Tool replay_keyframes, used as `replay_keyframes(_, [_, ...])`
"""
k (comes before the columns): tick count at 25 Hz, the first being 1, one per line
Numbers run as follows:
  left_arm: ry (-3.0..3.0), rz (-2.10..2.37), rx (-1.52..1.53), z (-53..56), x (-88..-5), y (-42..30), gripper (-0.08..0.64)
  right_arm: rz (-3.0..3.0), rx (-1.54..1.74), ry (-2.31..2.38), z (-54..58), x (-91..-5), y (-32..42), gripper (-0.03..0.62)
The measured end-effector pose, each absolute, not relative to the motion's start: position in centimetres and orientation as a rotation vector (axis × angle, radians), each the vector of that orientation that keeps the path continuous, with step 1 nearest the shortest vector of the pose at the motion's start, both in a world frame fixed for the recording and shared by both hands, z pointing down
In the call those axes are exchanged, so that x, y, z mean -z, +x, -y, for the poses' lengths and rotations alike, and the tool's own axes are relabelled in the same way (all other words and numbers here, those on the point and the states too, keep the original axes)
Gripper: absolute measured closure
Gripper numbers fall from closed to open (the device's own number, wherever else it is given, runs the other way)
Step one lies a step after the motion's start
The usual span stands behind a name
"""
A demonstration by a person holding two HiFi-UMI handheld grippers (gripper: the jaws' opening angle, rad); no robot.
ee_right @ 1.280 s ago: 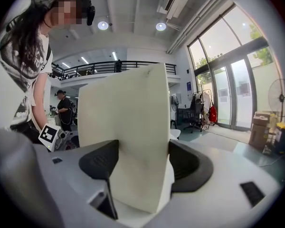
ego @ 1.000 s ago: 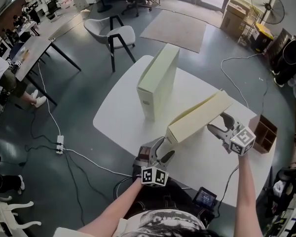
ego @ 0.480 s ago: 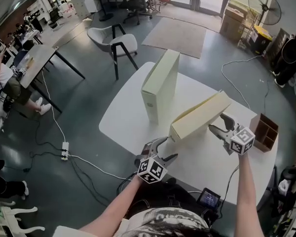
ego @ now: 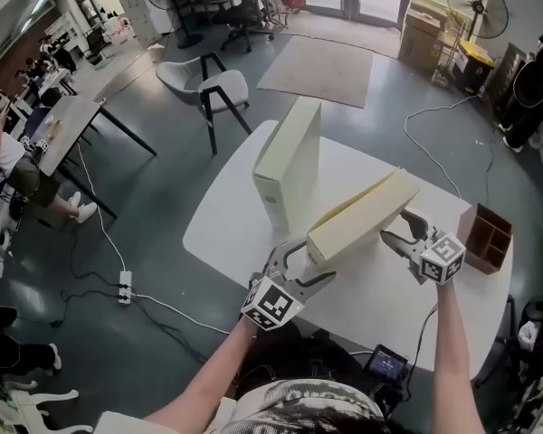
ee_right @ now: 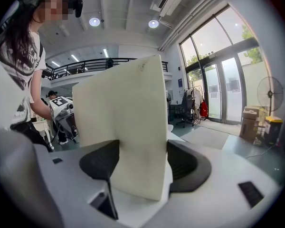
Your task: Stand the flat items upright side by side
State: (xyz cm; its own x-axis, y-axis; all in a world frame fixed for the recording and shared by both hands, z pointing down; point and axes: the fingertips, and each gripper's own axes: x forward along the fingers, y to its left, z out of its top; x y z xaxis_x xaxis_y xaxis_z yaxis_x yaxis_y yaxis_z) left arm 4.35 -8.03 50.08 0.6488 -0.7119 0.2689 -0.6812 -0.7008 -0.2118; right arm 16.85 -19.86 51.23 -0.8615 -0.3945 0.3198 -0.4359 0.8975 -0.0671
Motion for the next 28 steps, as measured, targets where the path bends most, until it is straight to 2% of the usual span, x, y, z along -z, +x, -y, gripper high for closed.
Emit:
replay_keyframes(5, [-2.777,-1.197,0.511,8.3,-49.1,4.4,0.212,2.797,-0.321,0.687,19.3,-51.1,17.3,0.268])
replay_keyframes(10, [-2.746,-1.252,0.531,8.1,-49.3,4.6,0.218,2.829,-0.533,1.018,17.4,-50.8,19.1,0.268])
replay_keyframes(14, [-2.732,-1.295,0.529,7.9,-49.2,4.6,0.221,2.772,-0.827,1.089,12.8,-52.6,16.9,0.364])
replay_keyframes(16, [-2.736,-1.309,0.532,7.9,-49.3,4.6,0.223,2.737,-0.969,1.11,11.3,-53.7,15.3,0.391])
replay_keyframes(19, [-2.737,-1.311,0.56,7.8,-49.4,4.8,0.225,2.701,-1.124,1.159,11.0,-54.8,13.7,0.491])
replay_keyframes(23, [-2.724,-1.359,0.577,7.9,-49.5,5.1,0.232,2.708,-1.114,1.138,11.6,-54.9,12.0,0.534])
replay_keyframes(26, [-2.725,-1.401,0.554,8.3,-49.4,5.3,0.235,2.717,-1.094,1.159,12.8,-54.7,11.8,0.544])
replay_keyframes(28, [-2.696,-1.366,0.592,8.6,-49.5,5.8,0.241,2.72,-1.068,1.193,13.9,-54.5,11.7,0.583])
